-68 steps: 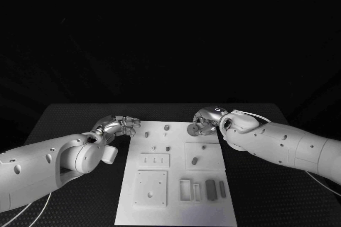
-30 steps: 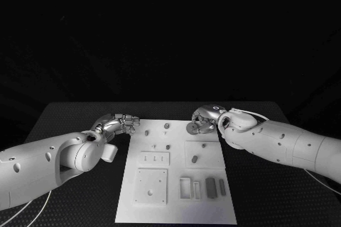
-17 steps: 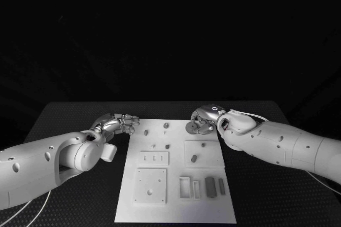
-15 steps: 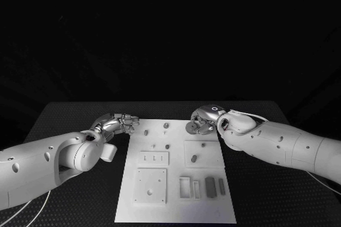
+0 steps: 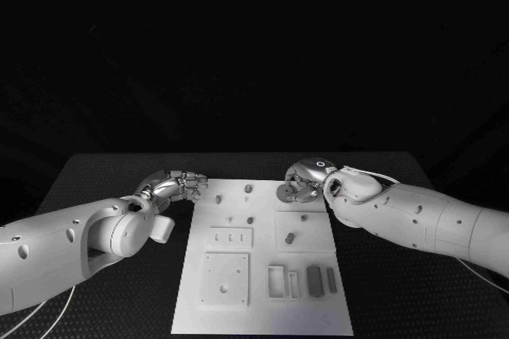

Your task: Assemble the parts on the task board

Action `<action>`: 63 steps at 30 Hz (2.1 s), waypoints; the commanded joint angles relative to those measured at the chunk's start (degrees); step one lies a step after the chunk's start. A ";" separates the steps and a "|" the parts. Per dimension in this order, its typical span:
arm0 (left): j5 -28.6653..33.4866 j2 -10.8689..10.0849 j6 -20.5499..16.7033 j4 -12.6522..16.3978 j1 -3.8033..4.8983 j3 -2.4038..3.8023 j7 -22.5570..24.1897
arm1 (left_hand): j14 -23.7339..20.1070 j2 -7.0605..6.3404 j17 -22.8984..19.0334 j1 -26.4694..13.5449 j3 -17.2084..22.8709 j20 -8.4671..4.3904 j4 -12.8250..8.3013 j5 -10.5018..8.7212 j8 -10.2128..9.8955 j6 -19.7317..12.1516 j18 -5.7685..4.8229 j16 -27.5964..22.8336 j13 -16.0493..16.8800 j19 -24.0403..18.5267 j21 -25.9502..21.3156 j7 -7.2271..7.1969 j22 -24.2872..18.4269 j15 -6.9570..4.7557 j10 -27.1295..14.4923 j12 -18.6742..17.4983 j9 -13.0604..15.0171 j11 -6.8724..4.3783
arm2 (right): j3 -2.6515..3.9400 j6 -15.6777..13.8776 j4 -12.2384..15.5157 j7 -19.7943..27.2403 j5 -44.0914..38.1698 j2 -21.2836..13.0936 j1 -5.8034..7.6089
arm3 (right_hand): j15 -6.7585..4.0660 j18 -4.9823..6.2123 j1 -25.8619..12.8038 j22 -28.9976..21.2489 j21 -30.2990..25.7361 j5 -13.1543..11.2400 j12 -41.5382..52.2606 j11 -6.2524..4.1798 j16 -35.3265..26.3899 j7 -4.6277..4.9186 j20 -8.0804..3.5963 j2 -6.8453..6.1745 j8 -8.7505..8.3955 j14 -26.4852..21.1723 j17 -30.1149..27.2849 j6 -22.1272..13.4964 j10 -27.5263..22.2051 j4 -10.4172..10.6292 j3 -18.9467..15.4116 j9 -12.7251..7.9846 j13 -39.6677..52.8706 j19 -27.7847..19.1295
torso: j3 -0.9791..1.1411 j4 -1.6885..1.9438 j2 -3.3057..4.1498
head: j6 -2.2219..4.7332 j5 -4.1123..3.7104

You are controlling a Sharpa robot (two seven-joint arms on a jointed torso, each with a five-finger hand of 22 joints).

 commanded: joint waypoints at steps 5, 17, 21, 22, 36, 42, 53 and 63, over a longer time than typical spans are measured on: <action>-0.23 0.00 0.46 0.12 0.04 0.07 0.43 | -0.25 0.01 0.09 -0.54 0.19 -0.10 -0.33 0.17 -0.34 -0.22 0.84 -0.20 0.07 -0.36 0.34 0.28 0.49 0.06 0.06 -0.24 0.08 0.23 | -0.21 0.66 1.54 -2.54 -1.28 -0.59 -0.91 | -0.27 2.99 -0.61 0.71 0.23 -0.20 0.36 -0.28 -0.02 2.29 -0.04 0.10 -0.05 0.38 0.20 2.79 0.40 0.77 0.15 0.05 -0.06 0.25 | -0.06 -0.02 -0.02 | 0.26 0.01; -0.23 -0.05 0.33 0.04 0.05 0.11 0.51 | -0.24 0.04 0.12 -0.53 0.24 -0.10 -0.39 0.20 -0.33 -0.20 0.85 -0.21 0.09 -0.36 0.36 0.27 0.49 0.06 0.08 -0.25 0.11 0.21 | 0.73 -3.99 6.43 -4.89 -5.78 -1.77 0.58 | -0.59 2.99 -0.28 0.61 0.40 -0.31 0.62 -0.60 0.18 1.99 -0.45 -1.19 0.28 1.02 0.75 3.17 1.12 2.04 1.47 0.61 -0.05 0.72 | -0.05 -0.16 -0.04 | 0.95 0.23; -0.23 0.01 0.29 -0.07 0.05 0.11 0.53 | -0.24 0.05 0.13 -0.54 0.25 -0.10 -0.40 0.20 -0.33 -0.20 0.85 -0.22 0.10 -0.36 0.37 0.27 0.49 0.06 0.08 -0.26 0.12 0.21 | 0.74 -4.80 8.34 -5.62 -8.04 -1.40 0.67 | -0.63 2.99 -0.18 0.59 0.48 -0.31 0.64 -0.65 0.23 1.93 -0.51 -1.59 0.34 1.19 0.88 3.24 1.30 2.19 1.65 0.72 -0.09 0.87 | -0.03 -0.07 -0.07 | 1.07 0.34; -0.23 0.01 0.28 -0.07 0.05 0.11 0.52 | -0.23 0.05 0.13 -0.55 0.26 -0.10 -0.40 0.20 -0.33 -0.20 0.85 -0.22 0.10 -0.36 0.37 0.27 0.49 0.06 0.08 -0.26 0.12 0.21 | 0.74 -4.93 8.47 -5.78 -8.41 -1.21 0.67 | -0.63 2.99 -0.17 0.59 0.49 -0.31 0.67 -0.66 0.27 1.92 -0.52 -1.66 0.36 1.24 0.94 3.25 1.38 2.23 1.68 0.74 -0.07 0.90 | -0.03 -0.06 -0.06 | 1.09 0.34; -0.23 0.09 0.22 -0.25 0.05 0.11 0.59 | -0.22 0.06 0.15 -0.59 0.28 -0.09 -0.43 0.20 -0.34 -0.20 0.85 -0.23 0.12 -0.36 0.39 0.27 0.48 0.06 0.09 -0.28 0.15 0.22 | 0.33 -8.18 9.62 -8.60 -14.07 3.25 0.56 | -0.71 2.99 0.16 0.46 0.60 -0.33 0.32 -0.80 -0.08 1.79 -0.57 -2.47 0.46 1.32 0.83 3.46 1.66 2.94 2.61 1.00 -0.59 1.41 | -0.13 0.14 0.05 | 1.46 0.71; -0.23 0.18 0.23 -0.35 0.05 0.11 0.61 | -0.22 0.07 0.16 -0.62 0.29 -0.09 -0.44 0.20 -0.34 -0.20 0.85 -0.23 0.13 -0.36 0.40 0.27 0.48 0.06 0.10 -0.28 0.16 0.22 | -0.27 -7.65 7.60 -8.55 -14.07 5.56 -0.13 | -0.72 2.99 0.20 0.44 0.59 -0.33 0.23 -0.80 -0.17 1.79 -0.57 -2.53 0.45 1.28 0.76 3.45 1.60 2.98 2.70 1.02 -0.70 1.43 | -0.11 0.16 0.06 | 1.47 0.88; -0.23 0.45 0.29 -0.72 0.05 0.12 0.62 | -0.21 0.08 0.18 -0.66 0.31 -0.09 -0.48 0.19 -0.35 -0.20 0.85 -0.25 0.15 -0.37 0.42 0.27 0.47 0.06 0.11 -0.30 0.18 0.22 | -0.47 -6.43 5.18 -8.46 -13.85 7.98 -1.10 | -0.71 2.99 0.20 0.41 0.54 -0.31 -0.11 -0.77 -0.43 1.83 -0.54 -2.57 0.35 1.15 0.56 3.29 1.23 3.04 2.83 1.02 -1.05 1.41 | -0.05 0.25 0.09 | 1.34 1.12; -0.23 0.51 0.29 -0.69 0.07 0.14 0.58 | -0.21 0.08 0.19 -0.67 0.31 -0.09 -0.48 0.19 -0.36 -0.20 0.85 -0.25 0.15 -0.37 0.42 0.27 0.47 0.06 0.11 -0.30 0.19 0.22 | -0.47 -5.82 4.03 -8.66 -13.77 9.22 -1.10 | -0.70 2.99 0.19 0.40 0.53 -0.31 -0.21 -0.76 -0.48 1.84 -0.53 -2.57 0.32 1.12 0.53 3.24 1.10 3.05 2.86 1.02 -1.17 1.40 | 0.03 0.05 0.14 | 1.52 1.19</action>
